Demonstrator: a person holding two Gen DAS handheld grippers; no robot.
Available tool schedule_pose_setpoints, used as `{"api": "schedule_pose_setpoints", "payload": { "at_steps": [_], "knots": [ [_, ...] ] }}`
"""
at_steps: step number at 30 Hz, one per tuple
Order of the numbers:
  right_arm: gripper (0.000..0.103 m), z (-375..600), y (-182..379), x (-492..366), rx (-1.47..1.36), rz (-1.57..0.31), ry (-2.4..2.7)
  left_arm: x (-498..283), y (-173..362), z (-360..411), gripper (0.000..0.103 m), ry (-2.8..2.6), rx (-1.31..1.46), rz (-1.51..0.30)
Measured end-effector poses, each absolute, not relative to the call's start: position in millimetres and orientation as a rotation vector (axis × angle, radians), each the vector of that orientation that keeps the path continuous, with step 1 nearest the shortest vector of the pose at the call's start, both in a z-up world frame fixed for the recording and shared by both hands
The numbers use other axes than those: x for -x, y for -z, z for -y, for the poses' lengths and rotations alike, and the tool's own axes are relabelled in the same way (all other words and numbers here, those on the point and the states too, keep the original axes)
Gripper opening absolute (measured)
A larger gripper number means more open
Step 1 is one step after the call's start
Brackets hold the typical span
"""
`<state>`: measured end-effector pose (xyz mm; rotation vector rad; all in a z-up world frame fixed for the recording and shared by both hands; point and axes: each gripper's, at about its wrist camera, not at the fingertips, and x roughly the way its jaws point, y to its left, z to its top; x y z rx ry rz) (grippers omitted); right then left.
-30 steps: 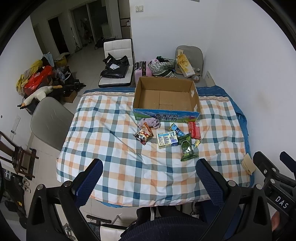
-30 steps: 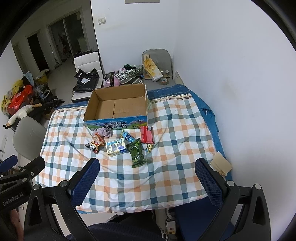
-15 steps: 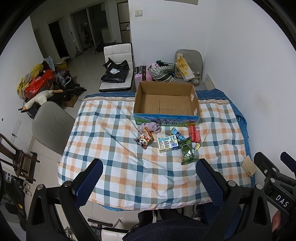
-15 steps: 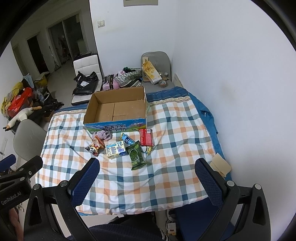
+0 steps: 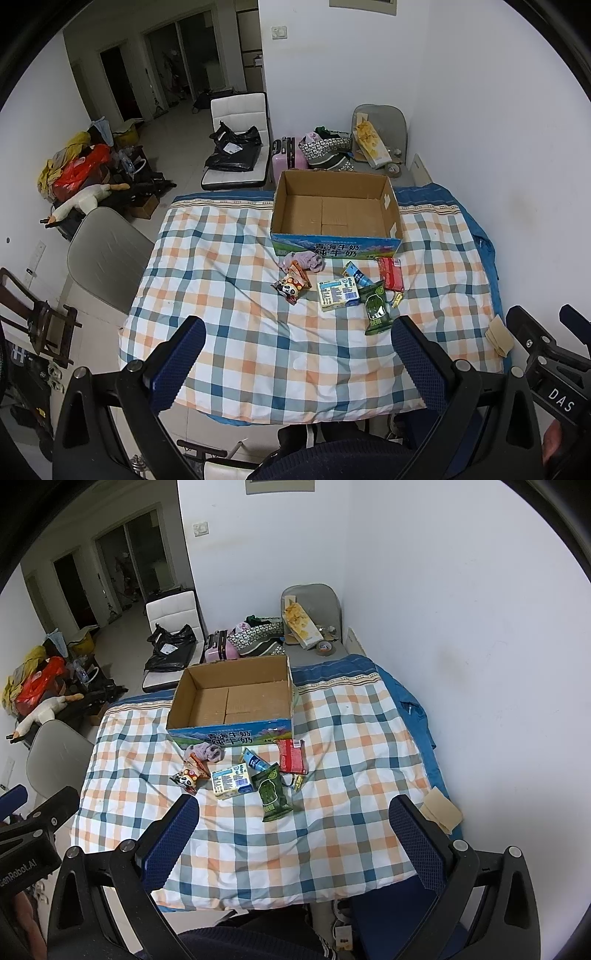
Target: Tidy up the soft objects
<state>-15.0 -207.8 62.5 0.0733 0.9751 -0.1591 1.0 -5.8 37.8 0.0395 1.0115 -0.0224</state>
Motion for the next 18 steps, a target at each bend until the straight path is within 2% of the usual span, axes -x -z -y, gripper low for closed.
{"api": "schedule_pose_setpoints", "payload": {
  "at_steps": [18],
  "knots": [
    [0.103, 207.1, -72.2, 5.3, -0.068, -0.959, 0.159, -2.8, -40.3, 3.1, 0.103, 0.024, -0.045, -1.002]
  ]
}}
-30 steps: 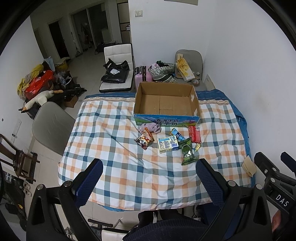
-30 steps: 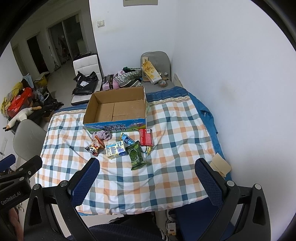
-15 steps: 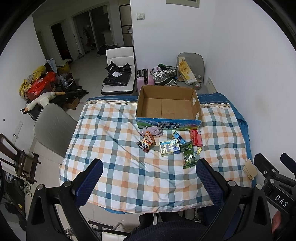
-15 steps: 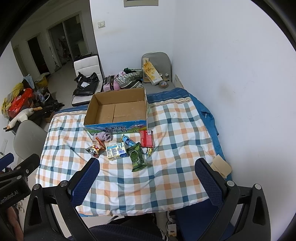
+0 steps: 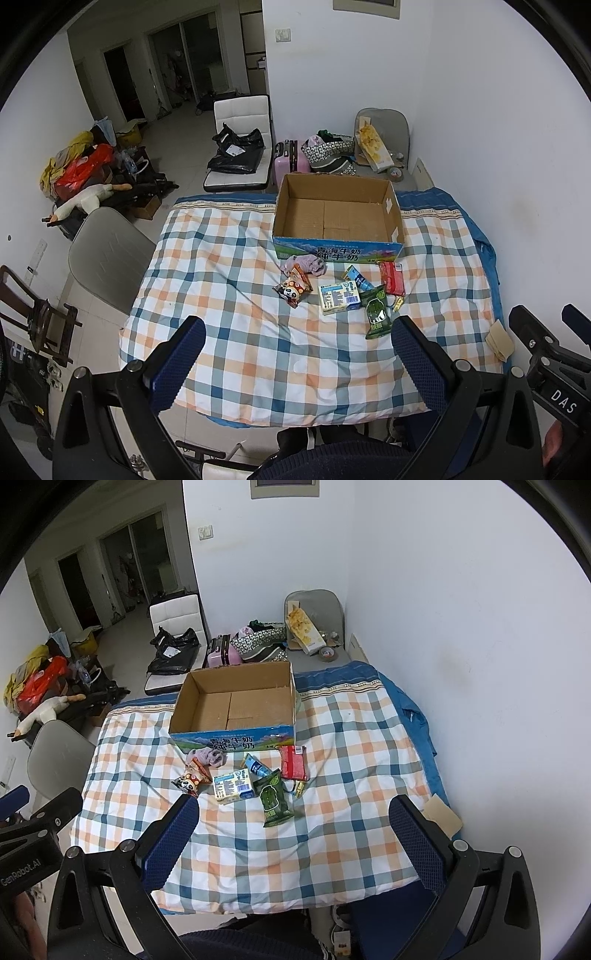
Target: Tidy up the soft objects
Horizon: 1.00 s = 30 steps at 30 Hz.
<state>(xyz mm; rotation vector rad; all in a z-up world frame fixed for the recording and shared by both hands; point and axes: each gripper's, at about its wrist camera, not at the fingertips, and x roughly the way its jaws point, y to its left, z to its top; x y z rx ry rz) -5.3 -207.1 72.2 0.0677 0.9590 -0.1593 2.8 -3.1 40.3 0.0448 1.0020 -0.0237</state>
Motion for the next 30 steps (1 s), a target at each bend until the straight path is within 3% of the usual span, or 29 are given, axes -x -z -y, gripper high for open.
{"api": "schedule_pose_setpoints", "payload": {
  "at_steps": [30],
  "knots": [
    [0.103, 203.3, -68.9, 11.6, -0.067, -0.947, 0.155, -11.5, -37.1, -2.2, 0.103, 0.014, -0.035, -1.002]
  ]
}}
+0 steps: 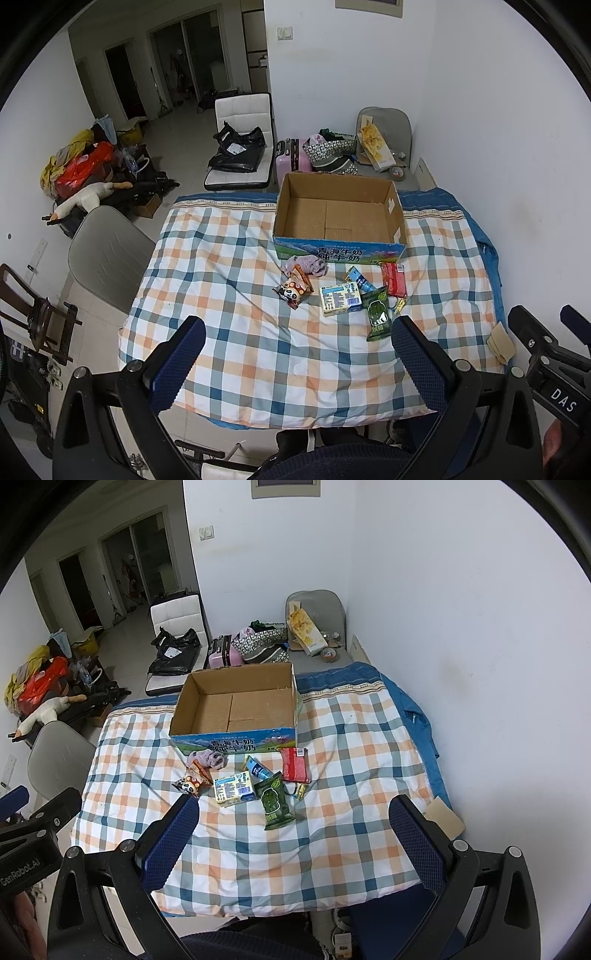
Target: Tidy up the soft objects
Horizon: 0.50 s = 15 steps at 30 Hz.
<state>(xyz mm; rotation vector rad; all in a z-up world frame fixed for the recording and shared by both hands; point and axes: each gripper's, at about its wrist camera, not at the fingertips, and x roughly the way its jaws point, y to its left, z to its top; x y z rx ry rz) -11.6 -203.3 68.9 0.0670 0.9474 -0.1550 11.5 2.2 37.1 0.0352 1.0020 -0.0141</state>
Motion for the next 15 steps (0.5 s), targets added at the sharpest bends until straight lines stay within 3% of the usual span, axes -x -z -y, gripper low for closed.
{"api": "schedule_pose_setpoints", "payload": {
  "at_steps": [7, 15],
  "knots": [
    [0.103, 219.3, -30.6, -28.1, -0.126, -1.041, 0.151, -54.5, 12.0, 1.9, 0.103, -0.026, -0.009, -1.080],
    [0.103, 247.8, 81.3, -94.8, -0.161, -1.225, 0.178, -123.3, 110.9, 11.5, 0.103, -0.076, -0.036, -1.237]
  ]
}}
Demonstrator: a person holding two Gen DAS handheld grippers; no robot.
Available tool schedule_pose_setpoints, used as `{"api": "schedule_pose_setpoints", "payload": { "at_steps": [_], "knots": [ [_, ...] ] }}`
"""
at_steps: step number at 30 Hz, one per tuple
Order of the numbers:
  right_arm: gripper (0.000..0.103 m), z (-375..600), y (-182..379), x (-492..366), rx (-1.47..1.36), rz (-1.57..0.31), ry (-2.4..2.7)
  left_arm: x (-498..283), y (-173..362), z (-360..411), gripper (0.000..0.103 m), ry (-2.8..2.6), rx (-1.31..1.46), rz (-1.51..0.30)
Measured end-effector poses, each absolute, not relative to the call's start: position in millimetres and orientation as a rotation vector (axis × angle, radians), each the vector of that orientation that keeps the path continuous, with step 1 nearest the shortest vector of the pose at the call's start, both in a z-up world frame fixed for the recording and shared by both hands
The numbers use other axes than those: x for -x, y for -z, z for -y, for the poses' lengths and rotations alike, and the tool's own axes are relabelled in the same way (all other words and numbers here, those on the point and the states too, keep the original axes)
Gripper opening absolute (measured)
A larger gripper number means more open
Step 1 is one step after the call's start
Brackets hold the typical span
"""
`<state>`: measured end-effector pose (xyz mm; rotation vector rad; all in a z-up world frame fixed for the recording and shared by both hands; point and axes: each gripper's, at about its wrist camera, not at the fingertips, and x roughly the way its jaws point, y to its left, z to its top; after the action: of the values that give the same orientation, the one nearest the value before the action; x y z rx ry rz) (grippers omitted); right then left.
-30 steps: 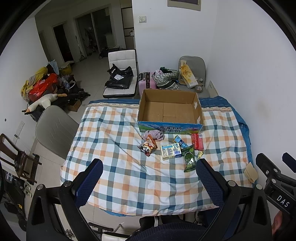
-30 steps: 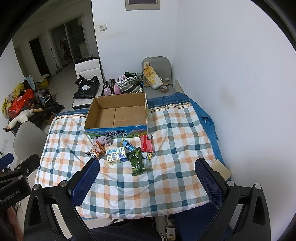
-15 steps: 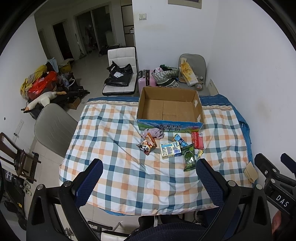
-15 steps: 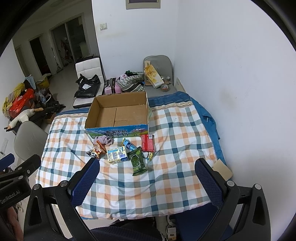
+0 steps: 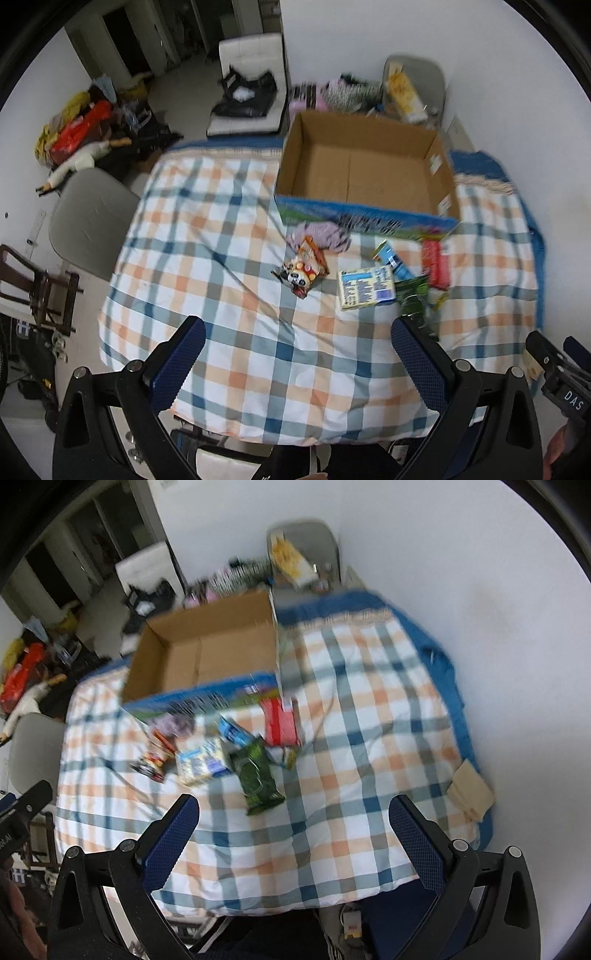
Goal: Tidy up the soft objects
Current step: 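Grasp the yellow milk carton with the left tool while the right tool grasps the green packet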
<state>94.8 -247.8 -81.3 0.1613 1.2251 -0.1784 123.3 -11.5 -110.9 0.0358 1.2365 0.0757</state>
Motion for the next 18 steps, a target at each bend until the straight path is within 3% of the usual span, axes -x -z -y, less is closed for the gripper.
{"api": "schedule_pose_setpoints", "payload": {
  "at_steps": [11, 17, 18],
  "knots": [
    [0.099, 225.4, 270.6, -180.6, -0.075, -1.432, 0.082, -196.7, 248.4, 19.4, 0.103, -0.063, 0.075, -1.540],
    [0.080, 191.8, 339.1, -205.9, -0.035, -1.531, 0.039, -215.9, 282.5, 21.4, 0.103, -0.089, 0.103, -1.614],
    [0.066, 189.1, 350.6, -207.7, -0.035, -1.554, 0.035, -217.9, 287.1, 23.5, 0.103, -0.092, 0.099, -1.627]
  ]
}}
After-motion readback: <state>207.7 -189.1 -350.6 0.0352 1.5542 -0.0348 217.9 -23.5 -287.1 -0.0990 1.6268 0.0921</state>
